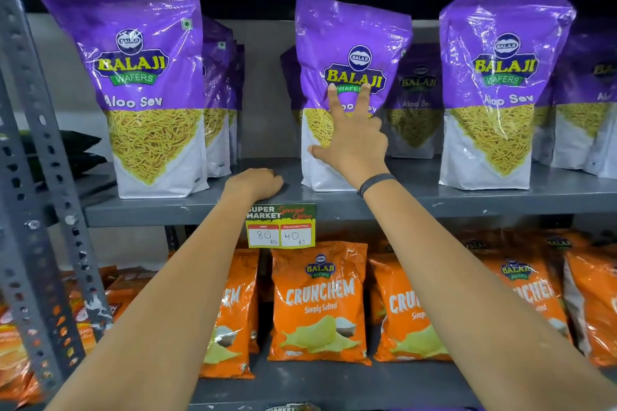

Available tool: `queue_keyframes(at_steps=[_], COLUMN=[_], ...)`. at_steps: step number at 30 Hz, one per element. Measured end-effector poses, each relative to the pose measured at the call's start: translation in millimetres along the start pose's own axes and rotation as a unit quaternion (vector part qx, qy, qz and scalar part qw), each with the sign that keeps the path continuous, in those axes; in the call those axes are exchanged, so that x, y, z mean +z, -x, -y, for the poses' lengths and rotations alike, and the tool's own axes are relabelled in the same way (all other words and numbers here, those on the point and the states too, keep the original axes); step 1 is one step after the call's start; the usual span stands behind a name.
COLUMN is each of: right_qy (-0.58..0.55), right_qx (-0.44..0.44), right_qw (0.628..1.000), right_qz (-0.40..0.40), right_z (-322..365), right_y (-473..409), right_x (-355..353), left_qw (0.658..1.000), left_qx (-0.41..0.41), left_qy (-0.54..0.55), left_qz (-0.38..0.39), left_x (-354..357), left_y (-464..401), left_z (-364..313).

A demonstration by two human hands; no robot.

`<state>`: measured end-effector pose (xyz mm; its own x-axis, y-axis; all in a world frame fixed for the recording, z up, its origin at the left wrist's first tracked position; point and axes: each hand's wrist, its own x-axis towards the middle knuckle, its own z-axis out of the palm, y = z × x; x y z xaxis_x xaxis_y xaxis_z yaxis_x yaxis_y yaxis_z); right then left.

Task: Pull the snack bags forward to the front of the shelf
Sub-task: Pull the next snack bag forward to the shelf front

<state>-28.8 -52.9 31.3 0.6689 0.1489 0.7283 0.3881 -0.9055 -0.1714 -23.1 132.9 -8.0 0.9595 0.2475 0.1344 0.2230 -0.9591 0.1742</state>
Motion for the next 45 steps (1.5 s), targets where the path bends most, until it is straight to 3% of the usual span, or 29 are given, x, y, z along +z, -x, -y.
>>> queue_keyframes(at_steps=[37, 40, 45], right_qy=[-0.026, -0.050, -0.107], right_qx=[-0.022, -0.032, -0.079], right_qw=[0.999, 0.996, 0.965], right_qz=[-0.026, -0.063, -0.226], right_z=[-7, -11, -19], right_y=[44, 55, 76], right_x=[-37, -26, 5], left_qw=[1.000, 1.000, 1.000], left_qx=[0.002, 0.002, 0.004], left_qy=[-0.001, 0.001, 0.007], left_qz=[-0.017, -0.016, -0.020], left_x=[5, 4, 4], left_y=[-8, -7, -6], left_z=[3, 3, 2])
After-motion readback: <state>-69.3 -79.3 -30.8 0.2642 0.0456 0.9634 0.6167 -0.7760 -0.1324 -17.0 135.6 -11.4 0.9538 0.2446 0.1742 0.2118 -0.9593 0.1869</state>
